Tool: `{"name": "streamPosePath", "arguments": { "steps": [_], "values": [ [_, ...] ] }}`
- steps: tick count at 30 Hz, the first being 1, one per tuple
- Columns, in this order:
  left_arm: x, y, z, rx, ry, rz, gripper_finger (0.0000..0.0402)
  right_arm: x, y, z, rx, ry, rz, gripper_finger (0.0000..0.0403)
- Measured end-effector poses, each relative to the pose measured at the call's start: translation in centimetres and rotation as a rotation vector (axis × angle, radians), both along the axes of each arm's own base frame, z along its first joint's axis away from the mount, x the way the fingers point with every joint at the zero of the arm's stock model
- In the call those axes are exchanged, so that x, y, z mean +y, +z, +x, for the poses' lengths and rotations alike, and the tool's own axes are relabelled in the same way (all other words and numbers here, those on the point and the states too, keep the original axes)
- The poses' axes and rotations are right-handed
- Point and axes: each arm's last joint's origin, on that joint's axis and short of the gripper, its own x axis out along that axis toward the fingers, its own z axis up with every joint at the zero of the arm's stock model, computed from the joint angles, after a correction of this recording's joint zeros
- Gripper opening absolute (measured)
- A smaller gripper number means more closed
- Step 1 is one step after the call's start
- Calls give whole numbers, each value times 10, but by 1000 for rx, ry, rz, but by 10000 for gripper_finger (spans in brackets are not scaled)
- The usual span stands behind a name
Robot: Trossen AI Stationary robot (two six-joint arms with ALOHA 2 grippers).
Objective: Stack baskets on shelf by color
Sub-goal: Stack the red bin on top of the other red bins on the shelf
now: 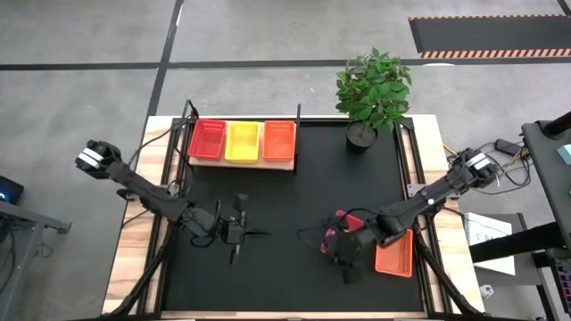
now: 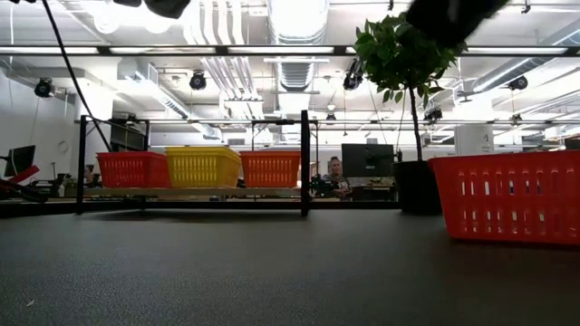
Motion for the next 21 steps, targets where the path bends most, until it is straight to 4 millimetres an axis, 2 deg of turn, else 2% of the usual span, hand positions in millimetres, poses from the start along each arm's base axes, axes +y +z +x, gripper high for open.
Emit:
{"name": "streamPosePath", "arguments": {
  "steps": [9,13,21],
  "values": [
    [11,20,-20,-5,-2,-4,0,19,-23,11,384,-221,-86,162],
    [14,27,-27,-23,-3,-6,0,26,-33,19,476,-265,-123,192],
    [27,47,-49,-71,-8,16,0,33,-49,31,508,-299,-147,193]
  ]
}}
